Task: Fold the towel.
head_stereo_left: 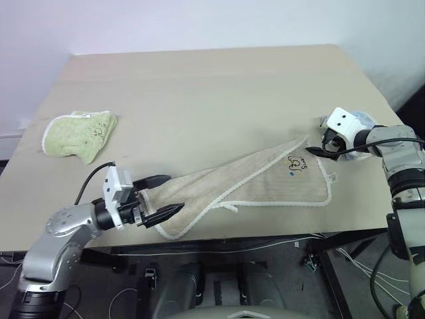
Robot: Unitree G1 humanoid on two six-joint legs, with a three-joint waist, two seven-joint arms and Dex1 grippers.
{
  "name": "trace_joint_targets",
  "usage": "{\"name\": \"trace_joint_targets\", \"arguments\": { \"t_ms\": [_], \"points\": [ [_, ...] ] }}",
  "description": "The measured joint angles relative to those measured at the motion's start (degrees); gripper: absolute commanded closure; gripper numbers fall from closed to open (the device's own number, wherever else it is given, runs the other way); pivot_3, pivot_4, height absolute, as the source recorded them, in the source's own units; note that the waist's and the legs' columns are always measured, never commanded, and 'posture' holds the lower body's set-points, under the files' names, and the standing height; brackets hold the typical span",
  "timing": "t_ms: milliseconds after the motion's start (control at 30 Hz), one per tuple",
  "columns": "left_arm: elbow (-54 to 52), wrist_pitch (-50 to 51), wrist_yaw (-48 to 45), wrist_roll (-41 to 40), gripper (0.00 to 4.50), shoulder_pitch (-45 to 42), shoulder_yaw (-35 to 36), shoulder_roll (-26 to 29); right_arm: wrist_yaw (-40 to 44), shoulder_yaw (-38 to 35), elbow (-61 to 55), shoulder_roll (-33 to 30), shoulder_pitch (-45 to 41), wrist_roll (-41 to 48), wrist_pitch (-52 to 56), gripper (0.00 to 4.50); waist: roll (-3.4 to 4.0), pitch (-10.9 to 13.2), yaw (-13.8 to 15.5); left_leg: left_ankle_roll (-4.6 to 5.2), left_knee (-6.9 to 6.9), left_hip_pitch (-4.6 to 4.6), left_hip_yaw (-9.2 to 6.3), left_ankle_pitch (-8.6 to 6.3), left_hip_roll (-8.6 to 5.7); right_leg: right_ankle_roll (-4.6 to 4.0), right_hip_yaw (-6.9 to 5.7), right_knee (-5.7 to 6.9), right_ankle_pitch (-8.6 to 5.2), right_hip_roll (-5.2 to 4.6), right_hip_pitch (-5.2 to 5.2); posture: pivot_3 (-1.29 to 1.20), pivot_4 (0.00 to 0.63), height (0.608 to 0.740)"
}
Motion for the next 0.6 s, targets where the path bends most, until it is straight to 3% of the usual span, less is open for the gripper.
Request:
{"name": "trace_joint_targets", "arguments": {
  "t_ms": [600],
  "points": [
    [2.8, -6.2, -2.1, 3.3, 0.03, 0.9, -3.2, -2.5, -7.6, 2.8, 7.4, 4.9, -4.2, -6.8, -6.6, 0.00, 0.01, 0.0, -0.1, 0.03, -0.01, 0.04, -0.02, 0.08, 0.00, 0.02, 0.01, 0.06, 0.02, 0.04, -0.01, 0.00, 0.150, 0.740]
  ]
}}
